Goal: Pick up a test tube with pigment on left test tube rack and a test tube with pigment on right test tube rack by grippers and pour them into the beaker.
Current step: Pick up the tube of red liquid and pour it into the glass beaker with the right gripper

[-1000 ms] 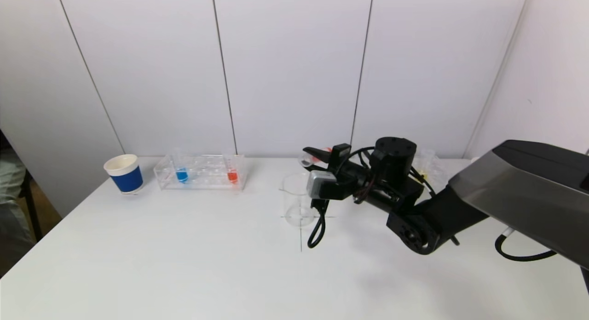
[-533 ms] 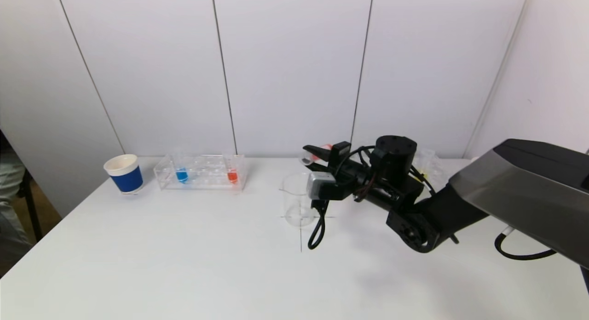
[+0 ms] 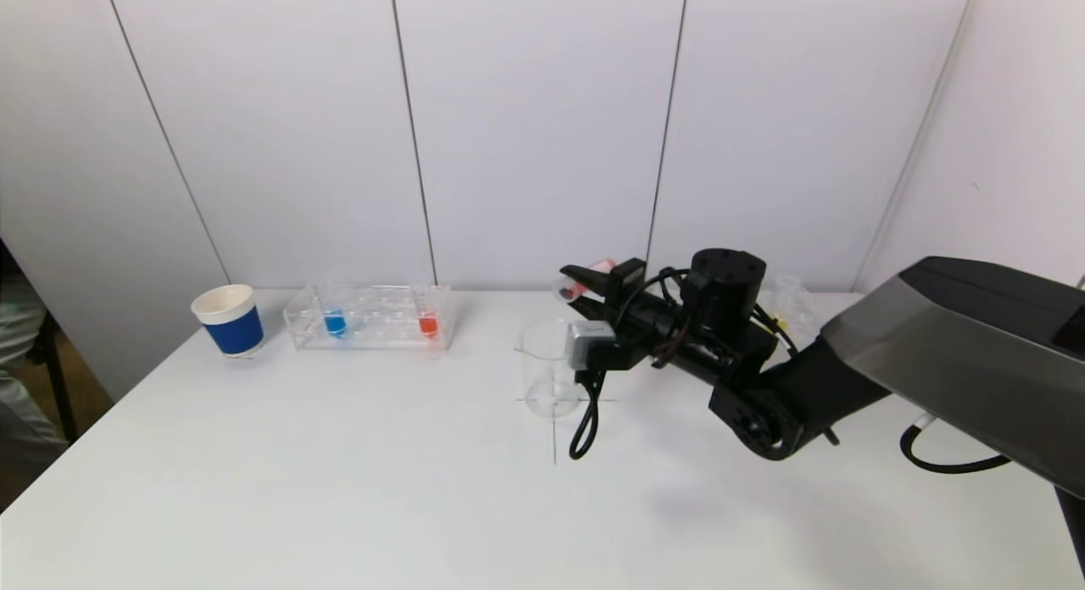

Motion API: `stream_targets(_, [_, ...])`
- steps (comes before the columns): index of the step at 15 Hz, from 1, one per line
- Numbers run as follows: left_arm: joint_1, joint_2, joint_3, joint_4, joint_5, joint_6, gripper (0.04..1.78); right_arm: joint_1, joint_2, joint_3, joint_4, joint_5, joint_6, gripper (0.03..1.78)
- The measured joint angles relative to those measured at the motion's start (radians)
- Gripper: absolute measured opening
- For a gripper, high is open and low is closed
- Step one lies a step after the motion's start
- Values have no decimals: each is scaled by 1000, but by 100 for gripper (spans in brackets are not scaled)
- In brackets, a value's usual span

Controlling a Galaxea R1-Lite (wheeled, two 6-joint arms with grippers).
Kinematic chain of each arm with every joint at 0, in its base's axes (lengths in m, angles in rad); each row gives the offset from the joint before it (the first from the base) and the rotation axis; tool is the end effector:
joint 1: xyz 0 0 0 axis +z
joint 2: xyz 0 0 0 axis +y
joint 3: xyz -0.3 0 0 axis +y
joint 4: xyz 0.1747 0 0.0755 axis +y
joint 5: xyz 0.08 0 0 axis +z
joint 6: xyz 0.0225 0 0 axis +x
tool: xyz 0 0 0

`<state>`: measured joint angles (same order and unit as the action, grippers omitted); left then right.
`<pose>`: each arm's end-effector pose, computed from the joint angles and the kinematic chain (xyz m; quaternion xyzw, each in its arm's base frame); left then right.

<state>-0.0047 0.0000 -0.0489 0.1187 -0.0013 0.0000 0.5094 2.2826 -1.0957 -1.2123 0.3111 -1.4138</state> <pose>-0.0269 0.0001 0.0768 0.0001 0.0349 -0.0030 0.9994 0.3745 0.2171 0.0960 -0.5946 -0.2686 0.2950 0.6980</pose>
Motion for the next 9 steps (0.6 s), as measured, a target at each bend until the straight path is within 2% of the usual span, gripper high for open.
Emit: stream_targets(9, [0, 0, 0, 0, 0, 0, 176, 0, 23, -24, 0, 0, -89, 47])
